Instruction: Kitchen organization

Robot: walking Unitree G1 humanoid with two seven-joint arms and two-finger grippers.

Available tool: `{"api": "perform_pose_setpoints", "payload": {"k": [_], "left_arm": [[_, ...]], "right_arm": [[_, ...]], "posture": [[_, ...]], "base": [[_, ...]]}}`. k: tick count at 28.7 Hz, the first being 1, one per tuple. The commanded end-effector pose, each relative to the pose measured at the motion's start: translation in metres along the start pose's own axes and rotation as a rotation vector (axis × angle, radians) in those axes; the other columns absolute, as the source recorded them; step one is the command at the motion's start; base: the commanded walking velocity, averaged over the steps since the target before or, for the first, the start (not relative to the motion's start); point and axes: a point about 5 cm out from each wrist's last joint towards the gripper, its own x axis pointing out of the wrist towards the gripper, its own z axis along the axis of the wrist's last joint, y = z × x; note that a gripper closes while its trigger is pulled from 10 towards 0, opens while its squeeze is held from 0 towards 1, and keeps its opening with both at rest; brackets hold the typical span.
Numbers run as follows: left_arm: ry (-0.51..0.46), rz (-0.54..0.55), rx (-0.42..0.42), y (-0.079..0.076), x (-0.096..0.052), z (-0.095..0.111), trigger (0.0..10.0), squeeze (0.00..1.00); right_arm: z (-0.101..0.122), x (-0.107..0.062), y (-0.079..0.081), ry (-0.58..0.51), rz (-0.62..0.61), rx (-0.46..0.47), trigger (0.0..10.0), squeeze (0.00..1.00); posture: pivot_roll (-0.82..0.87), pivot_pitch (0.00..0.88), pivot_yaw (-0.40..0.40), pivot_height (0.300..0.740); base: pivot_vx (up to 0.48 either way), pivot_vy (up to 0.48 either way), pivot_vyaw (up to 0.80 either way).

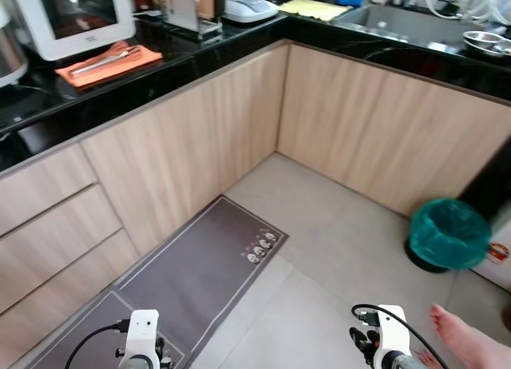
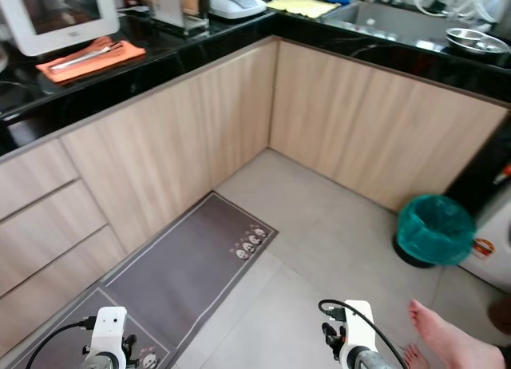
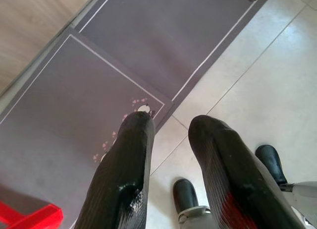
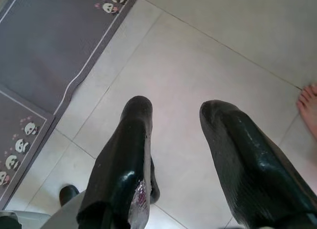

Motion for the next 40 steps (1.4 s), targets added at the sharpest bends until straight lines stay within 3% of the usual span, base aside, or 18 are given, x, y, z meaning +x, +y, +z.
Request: {"api": "perform_pose_setpoints", "payload": {"k": [1,9,12,18,22,30,40], "left_arm": [[0.020,0.003,-0.002,0.0028,-0.0006,-0.0036,10.0,0.00],[0.021,0.004,0.047,0.0031,-0.0011,-0.0048,10.0,0.00],[0.025,0.020,-0.007,0.0053,-0.0014,-0.0059,10.0,0.00],[0.027,0.002,0.052,0.0038,-0.0016,-0.0067,10.0,0.00],[0.032,0.019,-0.014,0.0051,-0.0020,-0.0084,10.0,0.00],[0.030,0.006,0.022,0.0041,-0.0022,-0.0087,10.0,0.00],[0.027,-0.004,0.008,0.0041,-0.0028,-0.0099,10.0,0.00]], "right_arm": [[0.0029,0.0008,0.0001,-0.003,-0.004,0.009,10.0,0.00],[0.0030,0.0006,-0.0005,-0.004,-0.001,0.014,10.0,0.00],[0.0031,0.0004,-0.0011,-0.004,-0.001,0.015,10.0,0.00],[0.0031,0.0001,-0.0019,-0.003,-0.003,0.014,10.0,0.00],[0.0031,-0.0001,-0.0024,-0.003,-0.002,0.015,10.0,0.00],[0.0027,-0.0005,-0.0034,0.000,-0.001,0.013,10.0,0.00],[0.0029,-0.0013,-0.0051,-0.016,-0.006,0.022,10.0,0.00]], "posture": [[-0.04,0.000,0.012,0.740],[-0.04,0.000,0.013,0.740],[-0.04,0.000,0.008,0.740],[-0.04,0.000,0.007,0.740],[-0.04,0.000,0.005,0.740],[-0.05,0.000,0.003,0.740],[-0.05,0.000,0.002,0.740]], "base": [[0.000,0.000,-0.73],[0.000,-0.137,-0.72],[0.000,-0.160,-0.72],[0.000,-0.124,-0.71],[0.000,-0.240,-0.71],[0.000,0.000,-0.71],[0.000,0.000,0.00]]}}
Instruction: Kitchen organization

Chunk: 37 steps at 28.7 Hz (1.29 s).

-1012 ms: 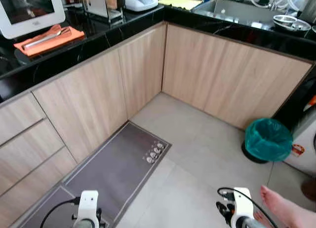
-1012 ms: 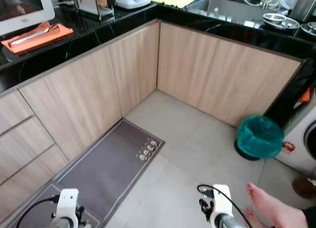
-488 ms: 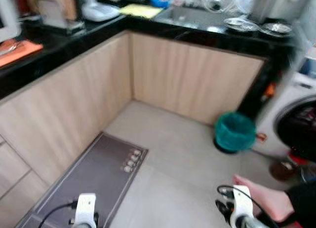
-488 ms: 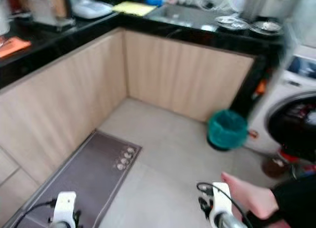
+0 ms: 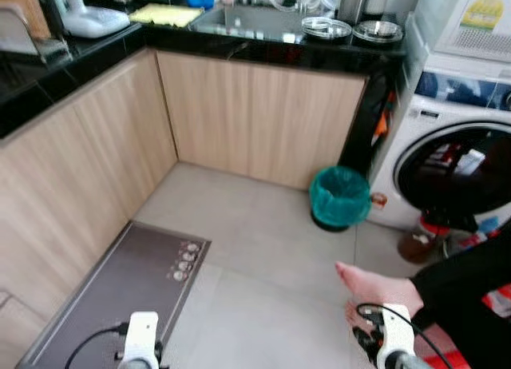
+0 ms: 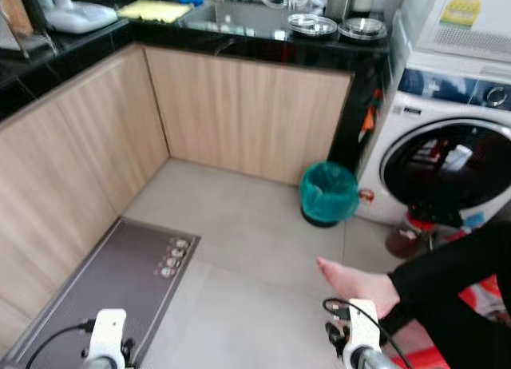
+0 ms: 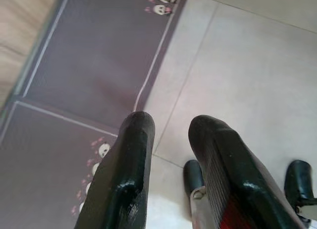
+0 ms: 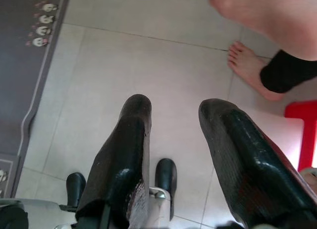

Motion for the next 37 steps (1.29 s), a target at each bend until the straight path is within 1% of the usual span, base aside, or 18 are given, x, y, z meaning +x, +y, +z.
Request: {"api": "perform_pose_setpoints", "payload": {"k": [1,5,8,9,12,16,23,26,28,31,33,37], "left_arm": [[0.010,-0.002,-0.006,0.0013,-0.0008,-0.0031,10.0,0.00],[0.010,-0.002,-0.006,0.0013,-0.0008,-0.0031,10.0,0.00],[0.010,-0.036,-0.015,-0.0051,-0.0008,-0.0036,10.0,0.00],[0.010,-0.040,-0.016,-0.0057,-0.0006,-0.0031,10.0,0.00],[0.010,-0.041,-0.009,-0.0052,-0.0002,-0.0018,10.0,0.00],[0.010,-0.048,-0.010,-0.0050,0.0000,-0.0011,10.0,0.00],[0.011,-0.054,-0.010,-0.0052,0.0001,-0.0010,10.0,0.00],[0.010,-0.055,-0.011,-0.0055,0.0002,-0.0008,10.0,0.00],[0.010,-0.056,-0.013,-0.0060,0.0001,-0.0010,10.0,0.00],[0.011,-0.056,-0.014,-0.0061,0.0000,-0.0013,10.0,0.00],[0.011,-0.058,-0.014,-0.0067,-0.0001,-0.0016,10.0,0.00],[0.013,-0.059,-0.017,-0.0076,-0.0003,-0.0026,10.0,0.00]], "right_arm": [[0.0036,0.0005,-0.0002,-0.013,0.000,-0.002,10.0,0.00],[0.0036,0.0005,-0.0002,-0.013,0.000,-0.002,10.0,0.00],[0.0036,0.0006,0.0015,-0.015,0.015,-0.029,10.0,0.00],[0.0033,0.0007,0.0017,-0.017,0.013,-0.021,10.0,0.00],[0.0024,0.0008,0.0020,-0.022,-0.002,0.011,10.0,0.00],[0.0025,0.0011,0.0026,-0.025,-0.003,0.019,10.0,0.00],[0.0027,0.0012,0.0027,-0.025,-0.008,0.019,10.0,0.00],[0.0041,0.0013,0.0027,-0.020,0.001,-0.022,10.0,0.00],[0.0053,0.0012,0.0024,-0.036,-0.003,-0.014,10.0,0.00],[0.0051,0.0012,0.0024,-0.033,-0.002,-0.015,10.0,0.00],[0.0044,0.0011,0.0022,-0.037,-0.007,0.014,10.0,0.00],[0.0050,0.0010,0.0015,-0.036,-0.008,0.011,10.0,0.00]], "posture": [[-0.05,0.000,0.002,0.740],[-0.05,0.000,0.002,0.740],[-0.06,0.000,0.015,0.740],[-0.06,0.000,0.017,0.740],[-0.06,0.000,0.020,0.740],[-0.07,0.000,0.025,0.740],[-0.07,0.000,0.026,0.740],[-0.07,0.000,0.025,0.740],[-0.07,0.000,0.023,0.740],[-0.07,0.000,0.023,0.740],[-0.07,0.000,0.019,0.740],[-0.07,0.000,0.015,0.740]], "base": [[0.000,0.000,0.00],[0.000,0.000,0.00],[0.371,0.000,0.38],[0.480,0.000,0.80],[0.480,0.000,0.00],[0.480,0.000,0.00],[0.480,0.000,0.00],[0.480,0.000,0.00],[0.480,0.000,0.80],[0.480,0.000,0.80],[0.480,0.000,0.00],[0.480,0.000,0.00]]}}
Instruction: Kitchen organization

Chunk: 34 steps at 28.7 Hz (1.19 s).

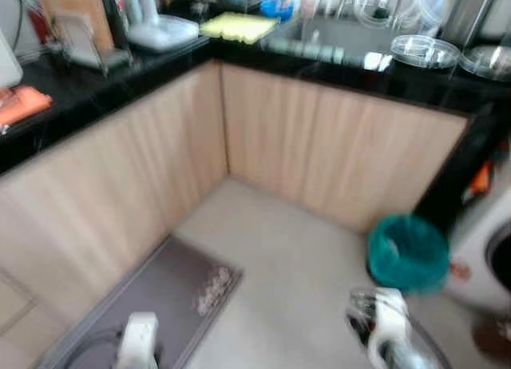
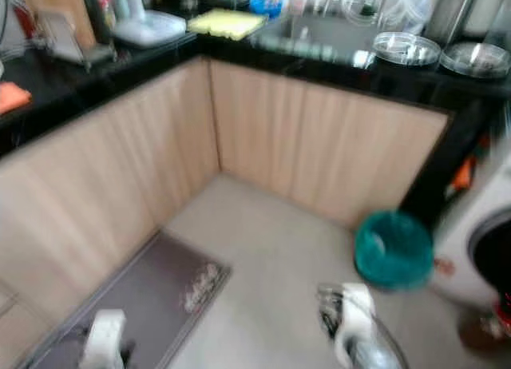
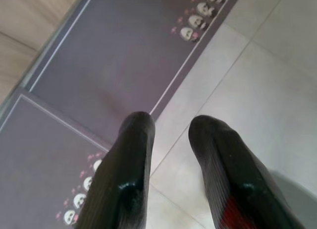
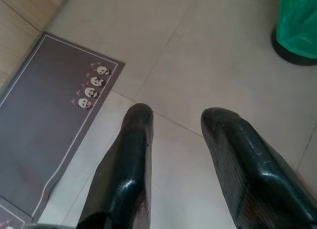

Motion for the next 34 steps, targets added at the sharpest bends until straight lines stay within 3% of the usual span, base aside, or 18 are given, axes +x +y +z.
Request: {"api": "perform_pose_setpoints", "payload": {"k": [1,4,24,34], "left_arm": [[-0.026,-0.023,-0.007,-0.0097,0.0029,0.0095,10.0,0.00],[-0.026,-0.025,-0.010,-0.0106,0.0029,0.0095,10.0,0.00],[-0.024,-0.034,-0.010,-0.0142,0.0028,0.0081,10.0,0.00],[-0.023,-0.033,0.010,-0.0088,0.0022,0.0074,10.0,0.00]], "right_arm": [[-0.0155,-0.0078,-0.0135,0.048,-0.040,0.020,10.0,0.00],[-0.0147,-0.0080,-0.0143,0.054,-0.032,-0.012,10.0,0.00],[-0.0143,-0.0085,-0.0162,0.051,-0.037,0.004,10.0,0.00],[-0.0172,-0.0087,-0.0141,0.048,-0.039,0.014,10.0,0.00]], "posture": [[-0.07,0.000,0.015,0.740],[-0.07,0.000,0.013,0.740],[-0.07,0.000,0.004,0.740],[-0.08,0.000,0.024,0.740]], "base": [[0.480,0.000,0.00],[0.480,0.000,0.00],[0.480,0.000,0.00],[0.480,0.000,0.00]]}}
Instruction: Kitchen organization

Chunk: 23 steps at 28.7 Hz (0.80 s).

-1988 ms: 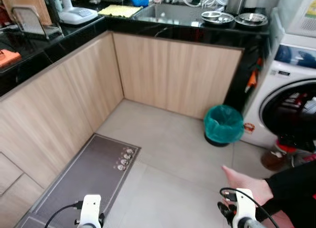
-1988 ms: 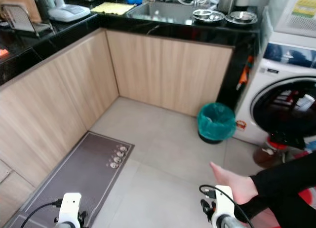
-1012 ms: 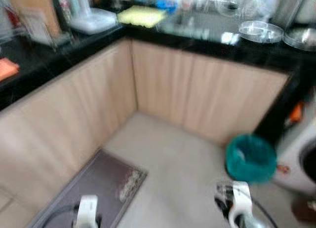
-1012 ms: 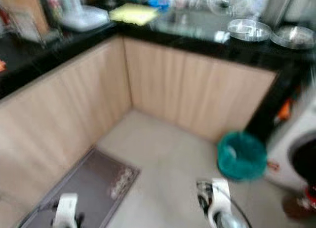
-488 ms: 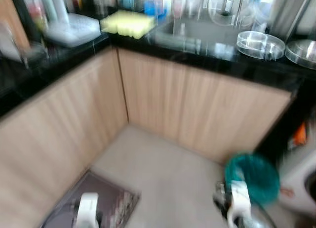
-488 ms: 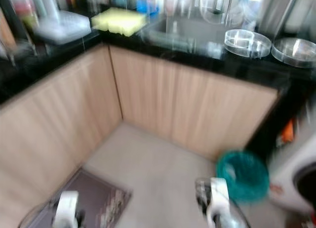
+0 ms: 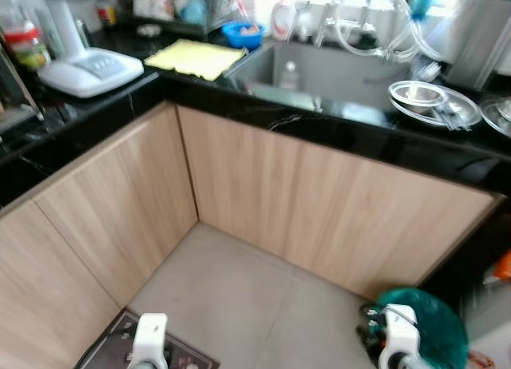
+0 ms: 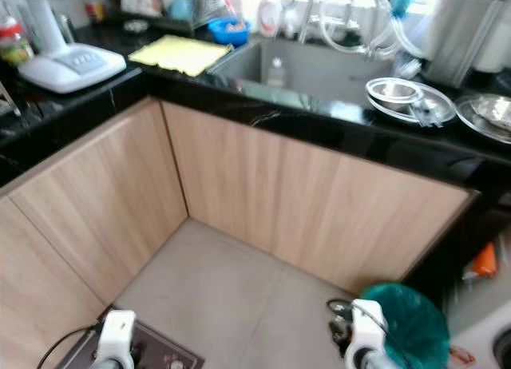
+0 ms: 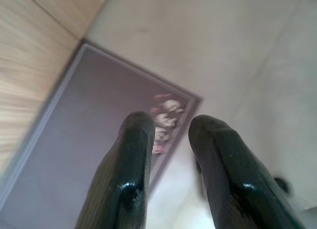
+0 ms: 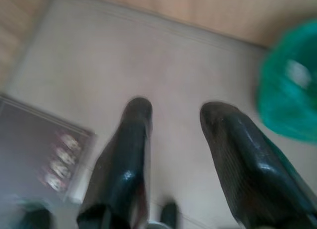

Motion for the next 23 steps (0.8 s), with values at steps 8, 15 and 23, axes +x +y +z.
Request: {"api": "perform_pose_setpoints", "payload": {"k": [8,15,23], "left_arm": [[-0.015,-0.020,0.020,-0.0026,0.0018,0.0064,10.0,0.00],[-0.020,-0.022,0.021,-0.0020,0.0022,0.0086,10.0,0.00],[-0.035,-0.021,0.021,-0.0023,0.0024,0.0105,10.0,0.00]], "right_arm": [[-0.0078,-0.0046,-0.0091,0.009,-0.049,0.008,10.0,0.00],[-0.0061,-0.0040,-0.0074,-0.007,-0.041,0.015,10.0,0.00],[-0.0051,-0.0037,-0.0081,-0.003,-0.047,0.010,10.0,0.00]], "posture": [[-0.08,0.000,0.036,0.740],[-0.08,0.000,0.039,0.740],[-0.07,0.000,0.035,0.740]], "base": [[0.480,0.000,0.00],[0.480,0.000,-0.43],[0.395,0.000,0.00]]}}
